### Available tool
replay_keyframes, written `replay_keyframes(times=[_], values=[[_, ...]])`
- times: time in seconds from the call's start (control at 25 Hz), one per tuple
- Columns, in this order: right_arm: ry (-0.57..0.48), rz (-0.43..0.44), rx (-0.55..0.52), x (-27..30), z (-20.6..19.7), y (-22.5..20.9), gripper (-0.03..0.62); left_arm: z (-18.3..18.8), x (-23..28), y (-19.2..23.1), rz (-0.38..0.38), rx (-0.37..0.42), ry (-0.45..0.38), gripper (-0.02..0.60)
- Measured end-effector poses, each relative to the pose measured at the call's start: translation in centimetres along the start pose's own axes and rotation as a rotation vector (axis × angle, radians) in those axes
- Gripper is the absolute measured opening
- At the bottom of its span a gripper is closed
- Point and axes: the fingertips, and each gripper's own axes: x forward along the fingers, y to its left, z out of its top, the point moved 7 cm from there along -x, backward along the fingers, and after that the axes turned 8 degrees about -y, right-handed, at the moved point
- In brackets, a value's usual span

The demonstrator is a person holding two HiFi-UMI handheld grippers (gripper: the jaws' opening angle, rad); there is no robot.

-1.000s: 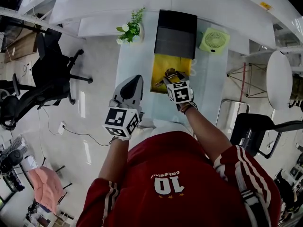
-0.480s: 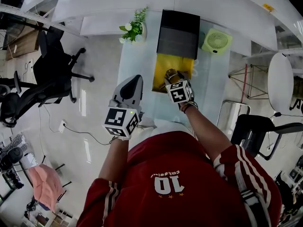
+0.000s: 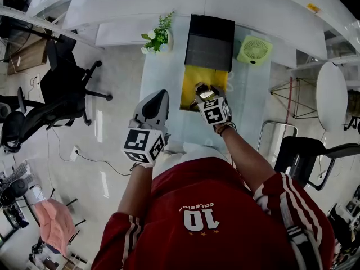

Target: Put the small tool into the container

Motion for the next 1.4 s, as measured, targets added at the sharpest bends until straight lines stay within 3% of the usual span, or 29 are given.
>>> replay_keyframes(times=[0.44, 0.96, 1.4], values=[[-0.043, -0.043, 0.035, -3.6, 0.3, 0.1, 0.288, 1.8, -1.6, 0.1, -0.036, 0.022, -0.046, -0.002], [-0.151, -0.155, 0.147, -10.9, 2.2, 0.7, 0.284, 5.3, -3.8, -0.9, -0.157, 0.073, -0.073, -0.002], [-0.23, -0.194, 0.202, -16.8, 3.1, 4.1, 0.281, 7.3, -7.9, -1.0, -0.206, 0.101, -0.096, -0.002]])
